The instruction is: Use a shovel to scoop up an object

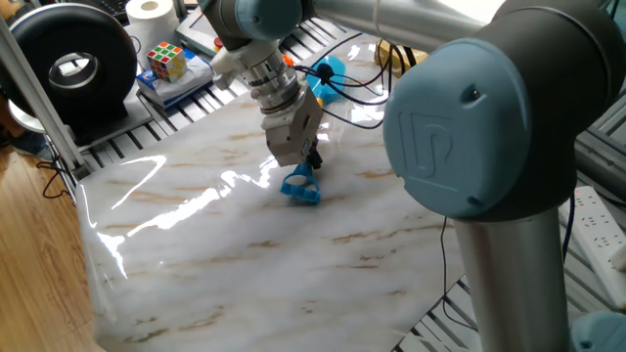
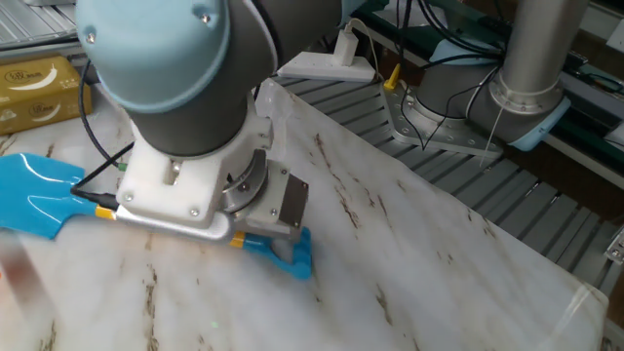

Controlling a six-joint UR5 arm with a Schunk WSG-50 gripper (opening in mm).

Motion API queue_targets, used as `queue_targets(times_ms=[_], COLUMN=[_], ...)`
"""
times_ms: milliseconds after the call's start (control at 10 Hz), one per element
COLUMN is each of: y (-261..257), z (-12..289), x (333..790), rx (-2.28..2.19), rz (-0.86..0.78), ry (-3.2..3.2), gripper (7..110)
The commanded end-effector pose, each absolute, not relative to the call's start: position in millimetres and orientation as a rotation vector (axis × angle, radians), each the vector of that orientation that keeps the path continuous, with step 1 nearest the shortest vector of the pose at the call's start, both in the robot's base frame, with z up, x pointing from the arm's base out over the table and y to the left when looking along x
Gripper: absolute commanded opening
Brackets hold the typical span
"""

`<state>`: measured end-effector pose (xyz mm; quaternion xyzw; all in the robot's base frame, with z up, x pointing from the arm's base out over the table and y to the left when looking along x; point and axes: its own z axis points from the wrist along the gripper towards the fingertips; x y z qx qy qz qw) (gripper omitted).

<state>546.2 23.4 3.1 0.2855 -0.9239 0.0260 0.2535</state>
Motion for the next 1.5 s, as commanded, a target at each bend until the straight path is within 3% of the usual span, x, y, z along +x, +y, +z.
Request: queue_targets(times_ms=[0,900,1300,1400], y=[44,45,18,20], z=[6,23,61,50], x=[564,621,571,561], rx=[0.738,0.758,0.726,0.713], rz=[0.045,0.018,0.068,0.025], ry=[-2.546,-2.581,-2.41,-2.425], gripper=[7,7,7,7])
